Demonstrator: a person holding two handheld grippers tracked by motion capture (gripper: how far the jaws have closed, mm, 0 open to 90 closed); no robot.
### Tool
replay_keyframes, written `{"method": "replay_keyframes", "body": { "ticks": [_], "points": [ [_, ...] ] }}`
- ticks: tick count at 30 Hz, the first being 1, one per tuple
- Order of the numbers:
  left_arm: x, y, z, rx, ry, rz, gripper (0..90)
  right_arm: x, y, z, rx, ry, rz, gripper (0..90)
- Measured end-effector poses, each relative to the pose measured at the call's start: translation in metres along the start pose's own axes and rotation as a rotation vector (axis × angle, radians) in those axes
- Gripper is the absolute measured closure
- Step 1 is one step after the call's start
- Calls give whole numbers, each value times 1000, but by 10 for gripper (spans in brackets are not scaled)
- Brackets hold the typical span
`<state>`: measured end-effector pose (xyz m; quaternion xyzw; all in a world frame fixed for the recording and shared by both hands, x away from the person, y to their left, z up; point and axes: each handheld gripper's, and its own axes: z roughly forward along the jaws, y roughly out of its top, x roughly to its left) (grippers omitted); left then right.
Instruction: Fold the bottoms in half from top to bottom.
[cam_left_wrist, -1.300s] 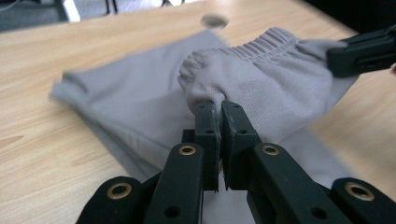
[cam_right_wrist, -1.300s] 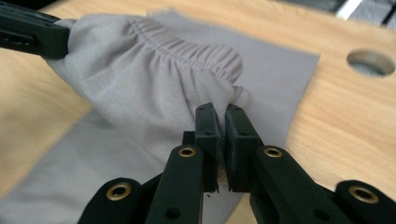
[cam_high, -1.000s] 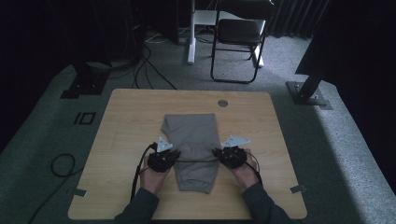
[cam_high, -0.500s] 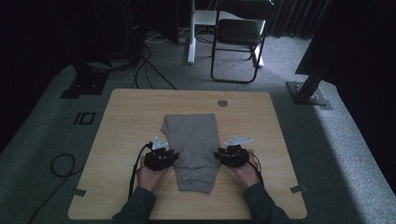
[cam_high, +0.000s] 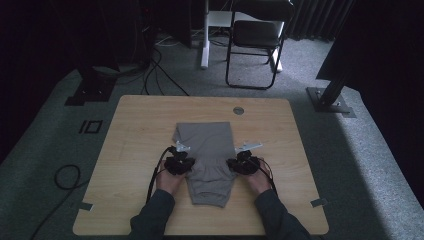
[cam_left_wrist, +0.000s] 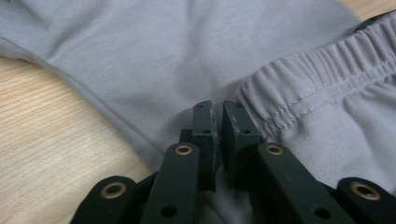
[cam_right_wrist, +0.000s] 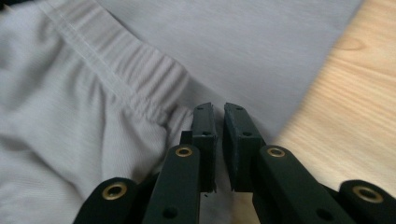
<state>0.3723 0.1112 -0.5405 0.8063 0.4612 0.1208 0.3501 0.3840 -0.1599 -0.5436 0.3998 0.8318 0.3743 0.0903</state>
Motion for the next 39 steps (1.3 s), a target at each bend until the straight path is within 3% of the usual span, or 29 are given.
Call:
{"method": "replay_keyframes", "body": {
  "ticks": [4,9,16,20,26,27,31,32,33,39],
  "points": [
    [-3,-4,-10,-25,-25,10,812,-2,-3,-5,-24,46,32,815],
    [-13,-14,-25,-77,-64,38,787,3,-6,-17,-44,99,14,796],
    [-21,-29,-36,-81,-117,55,760,13,-16,-31,-72,165,-19,765],
    [-25,-35,-37,-80,-136,72,754,15,-18,-34,-78,173,-43,748],
    [-30,-42,-37,-73,-165,98,754,6,-5,-27,-92,120,-25,757],
    [-31,-42,-37,-73,-170,104,754,2,1,-18,-74,89,-12,763],
    [-30,-42,-36,-70,-166,115,753,2,6,-7,-43,92,-5,764],
    [-29,-42,-37,-77,-166,110,753,5,7,-5,-38,115,-6,763],
    [-28,-42,-38,-80,-159,105,747,13,5,-5,-38,149,-30,762],
    [-18,-32,-37,-104,-101,77,735,33,-8,-14,-31,201,-92,755]
  ]
}}
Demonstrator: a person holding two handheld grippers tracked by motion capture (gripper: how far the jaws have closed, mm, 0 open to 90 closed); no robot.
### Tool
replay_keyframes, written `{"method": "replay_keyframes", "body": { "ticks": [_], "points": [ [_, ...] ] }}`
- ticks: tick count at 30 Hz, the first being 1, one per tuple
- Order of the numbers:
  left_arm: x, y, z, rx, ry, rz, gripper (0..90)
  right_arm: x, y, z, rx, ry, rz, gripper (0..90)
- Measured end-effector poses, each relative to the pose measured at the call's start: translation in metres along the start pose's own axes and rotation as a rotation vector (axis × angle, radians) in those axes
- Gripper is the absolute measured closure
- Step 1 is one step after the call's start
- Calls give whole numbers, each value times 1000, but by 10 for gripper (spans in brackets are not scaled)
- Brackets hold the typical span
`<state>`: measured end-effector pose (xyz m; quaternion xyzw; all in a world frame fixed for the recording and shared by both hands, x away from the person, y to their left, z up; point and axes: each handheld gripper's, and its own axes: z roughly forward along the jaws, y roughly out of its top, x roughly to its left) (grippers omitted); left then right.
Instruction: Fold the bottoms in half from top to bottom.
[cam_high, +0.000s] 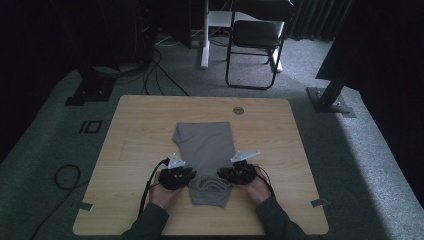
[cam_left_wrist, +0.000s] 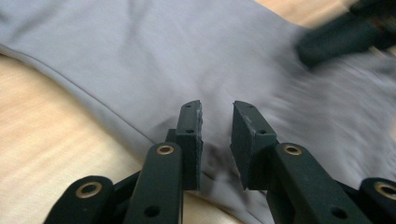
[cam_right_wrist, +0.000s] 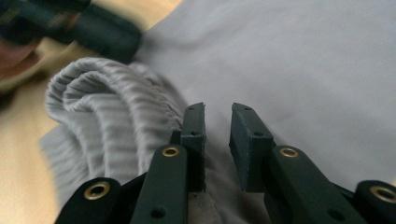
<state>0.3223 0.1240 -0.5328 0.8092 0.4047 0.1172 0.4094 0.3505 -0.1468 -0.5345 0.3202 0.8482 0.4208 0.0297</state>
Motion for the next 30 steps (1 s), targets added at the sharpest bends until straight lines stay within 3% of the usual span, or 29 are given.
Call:
{"method": "replay_keyframes", "body": {
  "ticks": [4,12,15,19,20,25,27,28,30],
  "points": [
    [1,4,7,15,33,-12,713,15,-12,-2,29,5,-50,752],
    [-3,1,18,44,26,-5,700,25,-21,4,65,25,-59,759],
    [-2,1,19,42,44,4,698,30,-22,5,74,37,-84,755],
    [9,11,20,18,88,-12,653,21,-7,5,27,-36,-76,684],
    [12,15,21,12,101,-13,653,21,-7,5,27,-36,-76,684],
    [30,31,37,26,143,-27,622,-7,18,28,32,-183,-42,589],
    [33,32,41,36,151,-28,625,-7,18,28,32,-183,-42,589],
    [38,31,52,64,155,-50,625,-10,20,33,36,-199,-37,578],
    [38,29,52,52,155,-59,638,-15,22,41,35,-219,-37,564]
  ]
}}
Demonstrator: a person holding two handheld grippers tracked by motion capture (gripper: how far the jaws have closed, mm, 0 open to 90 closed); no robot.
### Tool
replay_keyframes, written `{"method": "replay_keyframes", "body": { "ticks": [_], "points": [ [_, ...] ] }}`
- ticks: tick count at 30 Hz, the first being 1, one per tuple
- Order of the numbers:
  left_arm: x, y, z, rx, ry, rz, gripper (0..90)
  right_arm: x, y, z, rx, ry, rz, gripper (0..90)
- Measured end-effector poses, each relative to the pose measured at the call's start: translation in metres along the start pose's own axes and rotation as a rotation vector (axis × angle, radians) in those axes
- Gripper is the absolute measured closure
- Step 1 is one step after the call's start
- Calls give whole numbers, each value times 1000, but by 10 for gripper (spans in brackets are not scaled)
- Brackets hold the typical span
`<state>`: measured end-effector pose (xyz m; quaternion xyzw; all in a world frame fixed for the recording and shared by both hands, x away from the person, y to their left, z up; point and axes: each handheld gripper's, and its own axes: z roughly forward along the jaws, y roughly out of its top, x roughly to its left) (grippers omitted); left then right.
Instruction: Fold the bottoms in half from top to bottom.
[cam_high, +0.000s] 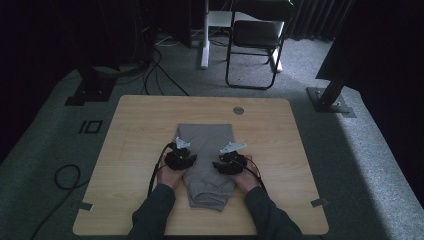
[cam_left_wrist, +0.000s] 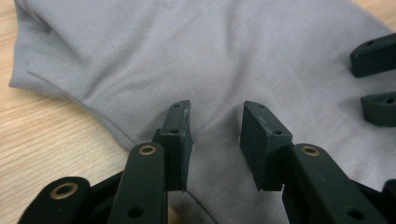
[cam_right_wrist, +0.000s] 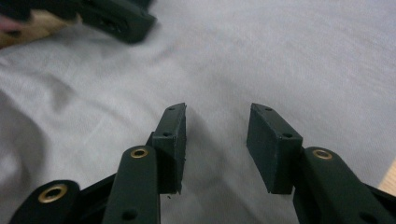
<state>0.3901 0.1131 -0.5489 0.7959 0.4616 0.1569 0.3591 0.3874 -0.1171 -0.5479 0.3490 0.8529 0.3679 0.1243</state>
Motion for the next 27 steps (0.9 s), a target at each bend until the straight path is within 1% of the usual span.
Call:
{"method": "replay_keyframes", "body": {
  "ticks": [3,4,6,7,9,10,12,14,15,16,17,18,19,20,21,23,25,27],
  "points": [
    [-3,-3,-2,-3,10,-2,649,3,-2,-1,2,-12,-13,555],
    [-8,-10,-7,-13,0,13,650,7,-7,-5,2,-12,-25,554],
    [-13,-17,-12,-21,-15,21,651,10,-13,-11,3,-2,-39,554],
    [-15,-19,-14,-22,-19,16,651,13,-17,-14,1,5,-47,554],
    [-15,-19,-14,-22,-19,16,651,14,-19,-17,1,10,-48,554],
    [-23,-31,-22,-36,-42,2,652,19,-28,-25,2,25,-62,554],
    [-33,-42,-31,-49,-52,14,652,24,-35,-31,-2,33,-66,553],
    [-37,-48,-36,-46,-69,8,651,29,-41,-37,-6,41,-72,553],
    [-37,-48,-36,-46,-69,8,652,29,-41,-37,-6,41,-72,553],
    [-42,-52,-41,-39,-85,3,651,34,-45,-41,6,48,-68,548],
    [-43,-53,-43,-30,-94,7,651,37,-45,-44,20,53,-73,542],
    [-43,-54,-45,-25,-93,16,651,39,-45,-45,32,62,-88,541],
    [-42,-52,-46,-27,-73,36,651,39,-45,-47,35,68,-103,553],
    [-40,-50,-48,-49,-30,51,633,38,-44,-48,22,63,-98,568],
    [-35,-47,-49,-75,-1,47,625,34,-42,-49,6,51,-77,570],
    [-20,-34,-52,-113,25,-1,607,22,-33,-49,-11,5,-41,570],
    [-5,-19,-50,-127,84,-22,573,5,-21,-47,-28,-32,-3,559],
    [11,-4,-46,-148,112,-53,551,-12,-8,-40,-31,-81,25,546]
  ]
}}
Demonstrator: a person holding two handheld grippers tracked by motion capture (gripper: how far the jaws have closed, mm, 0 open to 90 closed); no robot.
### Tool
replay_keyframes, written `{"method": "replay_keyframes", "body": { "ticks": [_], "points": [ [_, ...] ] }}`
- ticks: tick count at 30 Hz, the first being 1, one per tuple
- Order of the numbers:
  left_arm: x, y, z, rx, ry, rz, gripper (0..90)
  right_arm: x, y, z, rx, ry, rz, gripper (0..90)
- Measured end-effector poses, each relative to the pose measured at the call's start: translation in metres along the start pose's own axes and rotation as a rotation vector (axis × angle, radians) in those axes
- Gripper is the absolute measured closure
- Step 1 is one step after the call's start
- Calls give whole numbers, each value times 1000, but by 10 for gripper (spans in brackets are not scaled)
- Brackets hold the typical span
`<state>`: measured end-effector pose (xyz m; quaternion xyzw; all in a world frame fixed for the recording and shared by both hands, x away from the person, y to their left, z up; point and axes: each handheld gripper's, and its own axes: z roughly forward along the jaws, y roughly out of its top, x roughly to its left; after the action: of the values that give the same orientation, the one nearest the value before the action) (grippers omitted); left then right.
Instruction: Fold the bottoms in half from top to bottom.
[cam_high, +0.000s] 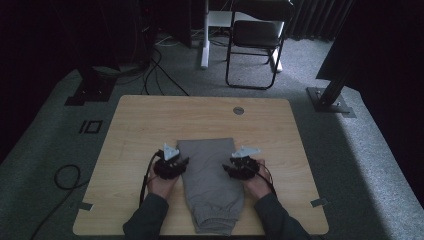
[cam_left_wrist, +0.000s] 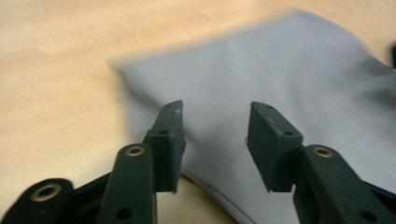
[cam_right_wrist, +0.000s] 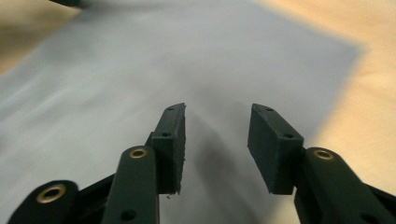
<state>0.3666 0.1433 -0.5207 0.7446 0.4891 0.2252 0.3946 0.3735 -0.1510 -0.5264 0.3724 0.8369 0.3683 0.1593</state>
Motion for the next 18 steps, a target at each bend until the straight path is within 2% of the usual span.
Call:
{"method": "replay_keyframes", "body": {
  "ticks": [1,2,3,4,5,6,7,8,9,11,13,15,16,17,18],
  "points": [
    [0,0,0,0,0,0,551,-9,6,5,-7,-21,10,539],
    [7,7,5,1,16,-9,549,-17,13,11,-10,-39,35,533],
    [13,12,11,5,31,-28,532,-25,19,17,-9,-50,63,531],
    [24,21,25,26,9,-72,509,-33,24,23,-4,-61,83,529],
    [24,21,25,26,9,-72,500,-33,24,23,-4,-61,83,529],
    [24,21,25,26,9,-72,500,-39,28,29,1,-72,104,529],
    [30,24,41,61,10,-89,500,-39,28,29,1,-72,104,527],
    [33,24,48,86,2,-96,467,-50,35,43,16,-91,132,528],
    [34,23,54,107,-4,-104,453,-53,38,48,24,-100,140,527],
    [35,20,64,144,-7,-118,433,-59,40,56,30,-90,160,522],
    [35,18,68,152,-14,-128,426,-61,41,59,32,-90,166,522],
    [33,17,69,141,-13,-125,424,-64,42,66,51,-87,175,524],
    [31,18,70,146,1,-98,429,-65,41,69,61,-81,169,534],
    [31,18,70,146,1,-98,437,-65,41,69,61,-81,169,534],
    [30,18,70,155,11,-81,437,-64,40,71,65,-74,160,533]
  ]
}}
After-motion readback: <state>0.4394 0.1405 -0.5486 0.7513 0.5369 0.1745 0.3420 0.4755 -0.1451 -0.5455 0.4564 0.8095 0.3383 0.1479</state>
